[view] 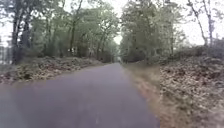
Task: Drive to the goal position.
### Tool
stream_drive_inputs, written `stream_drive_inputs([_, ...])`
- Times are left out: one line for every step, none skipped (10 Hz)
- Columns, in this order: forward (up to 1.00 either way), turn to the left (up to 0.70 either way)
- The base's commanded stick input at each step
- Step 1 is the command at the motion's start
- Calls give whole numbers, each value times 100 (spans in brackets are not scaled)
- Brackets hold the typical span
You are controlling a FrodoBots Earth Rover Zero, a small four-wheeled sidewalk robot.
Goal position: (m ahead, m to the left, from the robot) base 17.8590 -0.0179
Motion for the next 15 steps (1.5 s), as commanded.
stream_drive_inputs([70, 0])
stream_drive_inputs([70, 0])
stream_drive_inputs([70, 0])
stream_drive_inputs([70, 0])
stream_drive_inputs([70, 0])
stream_drive_inputs([70, 0])
stream_drive_inputs([70, 0])
stream_drive_inputs([70, 0])
stream_drive_inputs([70, 0])
stream_drive_inputs([70, 0])
stream_drive_inputs([70, 0])
stream_drive_inputs([70, 0])
stream_drive_inputs([70, 0])
stream_drive_inputs([70, 0])
stream_drive_inputs([70, 0])
